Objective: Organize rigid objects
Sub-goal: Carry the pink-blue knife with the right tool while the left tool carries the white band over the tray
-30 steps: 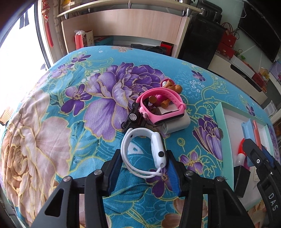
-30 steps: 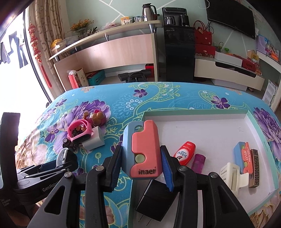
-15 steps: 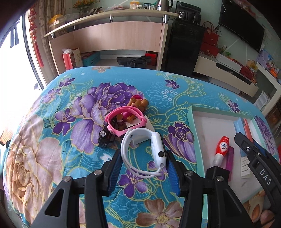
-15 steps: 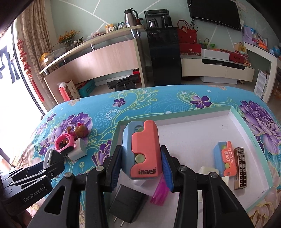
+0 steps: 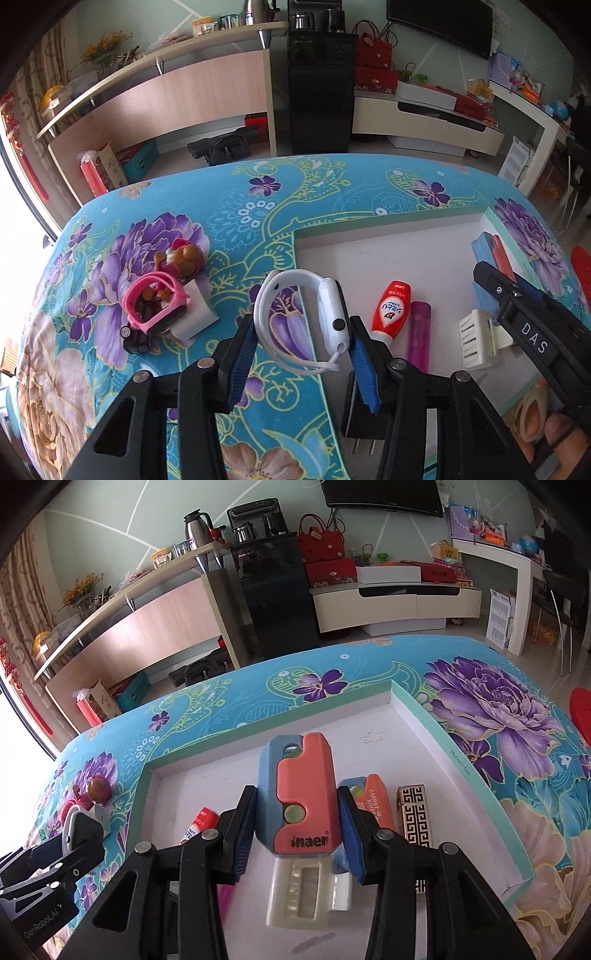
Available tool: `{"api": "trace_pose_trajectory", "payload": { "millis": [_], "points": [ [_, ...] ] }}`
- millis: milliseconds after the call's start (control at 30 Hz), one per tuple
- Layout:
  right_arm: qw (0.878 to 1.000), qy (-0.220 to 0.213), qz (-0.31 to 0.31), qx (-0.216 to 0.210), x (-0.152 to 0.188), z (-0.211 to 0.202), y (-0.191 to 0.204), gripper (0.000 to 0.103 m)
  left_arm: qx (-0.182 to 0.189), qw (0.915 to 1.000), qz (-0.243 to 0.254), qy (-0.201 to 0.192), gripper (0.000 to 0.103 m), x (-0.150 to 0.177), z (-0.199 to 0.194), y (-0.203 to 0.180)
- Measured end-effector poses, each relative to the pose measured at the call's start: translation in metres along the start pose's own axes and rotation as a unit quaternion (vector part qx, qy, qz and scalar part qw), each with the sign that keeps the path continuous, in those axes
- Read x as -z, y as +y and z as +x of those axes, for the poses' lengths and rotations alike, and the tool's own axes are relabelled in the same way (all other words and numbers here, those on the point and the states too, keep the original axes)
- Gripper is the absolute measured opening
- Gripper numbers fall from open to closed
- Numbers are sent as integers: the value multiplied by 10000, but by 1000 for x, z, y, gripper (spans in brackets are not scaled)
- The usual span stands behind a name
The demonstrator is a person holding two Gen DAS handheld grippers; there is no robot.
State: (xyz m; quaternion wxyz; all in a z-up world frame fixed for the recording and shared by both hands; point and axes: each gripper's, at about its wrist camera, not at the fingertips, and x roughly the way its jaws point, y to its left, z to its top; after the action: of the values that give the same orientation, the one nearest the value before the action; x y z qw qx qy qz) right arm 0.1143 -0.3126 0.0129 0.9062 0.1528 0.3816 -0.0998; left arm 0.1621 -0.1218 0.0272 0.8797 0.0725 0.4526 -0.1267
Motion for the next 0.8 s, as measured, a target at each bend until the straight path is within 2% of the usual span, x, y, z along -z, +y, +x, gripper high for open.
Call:
{"api": "trace_pose_trajectory", "payload": {
  "millis": [167, 367, 800],
  "points": [
    [10000, -31, 53, -51, 0, 1, -3, 44, 128, 9998, 166, 50, 52, -13, 18, -17],
    [9999, 15, 71, -87, 1, 8, -2, 44, 163, 9998, 133, 67, 52, -23, 37, -20],
    [9998, 176, 0, -72, 4, 17, 5, 44, 134, 9997, 180, 32, 52, -17, 53, -32]
  ]
}}
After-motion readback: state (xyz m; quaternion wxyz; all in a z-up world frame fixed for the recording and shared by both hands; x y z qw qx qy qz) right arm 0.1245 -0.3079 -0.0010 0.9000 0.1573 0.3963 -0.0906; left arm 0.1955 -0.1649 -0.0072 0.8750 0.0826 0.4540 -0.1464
